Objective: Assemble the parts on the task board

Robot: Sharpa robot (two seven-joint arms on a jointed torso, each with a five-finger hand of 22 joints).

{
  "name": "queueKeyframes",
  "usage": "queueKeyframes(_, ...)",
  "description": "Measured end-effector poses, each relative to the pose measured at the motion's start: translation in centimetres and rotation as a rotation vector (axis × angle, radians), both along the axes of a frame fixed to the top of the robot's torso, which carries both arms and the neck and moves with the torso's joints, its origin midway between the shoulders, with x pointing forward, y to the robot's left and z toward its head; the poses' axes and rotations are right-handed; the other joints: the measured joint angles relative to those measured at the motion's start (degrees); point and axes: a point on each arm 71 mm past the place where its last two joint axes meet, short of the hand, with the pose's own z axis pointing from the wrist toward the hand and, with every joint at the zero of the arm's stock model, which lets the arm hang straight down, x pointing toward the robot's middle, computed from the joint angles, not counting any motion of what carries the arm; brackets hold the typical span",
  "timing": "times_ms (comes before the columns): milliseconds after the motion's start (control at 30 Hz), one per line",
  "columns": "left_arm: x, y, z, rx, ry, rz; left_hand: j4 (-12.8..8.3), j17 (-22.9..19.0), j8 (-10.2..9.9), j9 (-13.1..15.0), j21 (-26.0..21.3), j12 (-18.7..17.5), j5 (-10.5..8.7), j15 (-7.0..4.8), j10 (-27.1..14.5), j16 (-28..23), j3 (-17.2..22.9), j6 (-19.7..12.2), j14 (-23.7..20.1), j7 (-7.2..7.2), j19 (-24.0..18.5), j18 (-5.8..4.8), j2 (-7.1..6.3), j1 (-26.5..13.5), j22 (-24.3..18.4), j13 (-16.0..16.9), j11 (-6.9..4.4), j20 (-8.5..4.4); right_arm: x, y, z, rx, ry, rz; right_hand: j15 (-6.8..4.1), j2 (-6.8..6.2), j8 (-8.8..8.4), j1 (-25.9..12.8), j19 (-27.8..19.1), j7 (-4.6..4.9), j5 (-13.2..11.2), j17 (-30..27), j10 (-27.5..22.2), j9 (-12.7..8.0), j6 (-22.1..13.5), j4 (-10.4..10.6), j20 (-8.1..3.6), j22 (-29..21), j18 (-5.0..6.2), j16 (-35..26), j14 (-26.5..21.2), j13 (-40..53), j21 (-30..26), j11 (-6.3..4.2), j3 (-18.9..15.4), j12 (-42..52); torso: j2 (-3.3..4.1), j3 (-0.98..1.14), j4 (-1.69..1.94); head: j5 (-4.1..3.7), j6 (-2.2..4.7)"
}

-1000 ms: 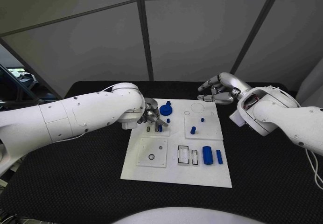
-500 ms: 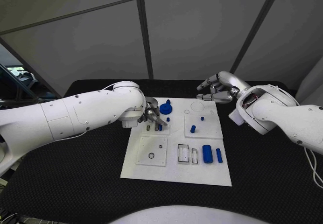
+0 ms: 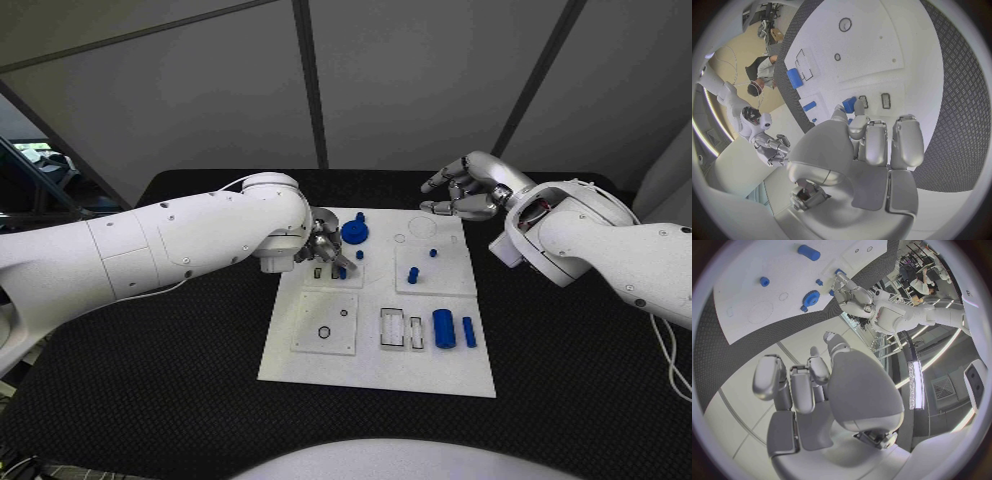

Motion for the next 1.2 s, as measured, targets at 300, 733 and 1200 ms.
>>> queueKeyframes(300,0.1,-0.1,0.2,-0.017,-0.006,0.001,-2.14,0.00,-0.67,0.13,0.00,-0.51,0.41,-0.56,-0.55,0.00,7.10,-1.10,0.06,-0.66,0.00,0.00,1.17,6.45,0.28,-0.11,-0.33,-0.01,0.1,0.0,0.0,-0.001,0.001,0.000,0.00,0.00,0.00,0.00,0.00,0.00,0.00,0.00,0.00,0.00,0.00,-0.01,0.00,0.00,0.00,0.00,0.00,0.00,0.00,0.00,0.00,0.00,0.00,0.01,0.01,0.08,-0.13)
queueKeyframes(733,-0.4,1.5,0.4,-0.088,-0.010,0.053,4.32,0.00,1.79,4.83,0.00,-1.36,0.31,-0.81,-0.09,0.00,39.12,-1.80,0.02,0.03,0.21,0.00,-13.58,0.87,1.21,-0.76,-0.55,-0.21,0.2,-0.1,-0.1,-0.005,0.006,-0.001,0.00,0.00,0.21,0.00,0.00,0.00,0.34,0.04,0.00,0.01,0.00,-0.01,0.00,-0.08,0.00,0.00,0.00,0.01,0.00,0.00,-0.01,0.00,-0.03,0.01,0.14,0.35,-0.13)
queueKeyframes(1200,-1.9,2.5,1.1,-0.124,-0.082,0.085,2.64,-0.01,2.56,6.10,0.32,-1.36,0.13,-0.81,0.14,0.00,42.06,-2.00,0.02,-0.16,0.21,0.00,-14.52,-2.37,2.18,-0.48,-0.34,-0.21,0.3,-0.5,-0.2,-0.012,0.010,-0.007,0.00,0.00,0.21,0.00,0.00,0.00,0.34,0.03,0.00,0.02,0.00,0.09,0.00,-0.14,0.00,0.00,0.00,0.01,0.00,0.00,0.09,0.00,-0.14,0.14,0.46,0.77,-0.36)
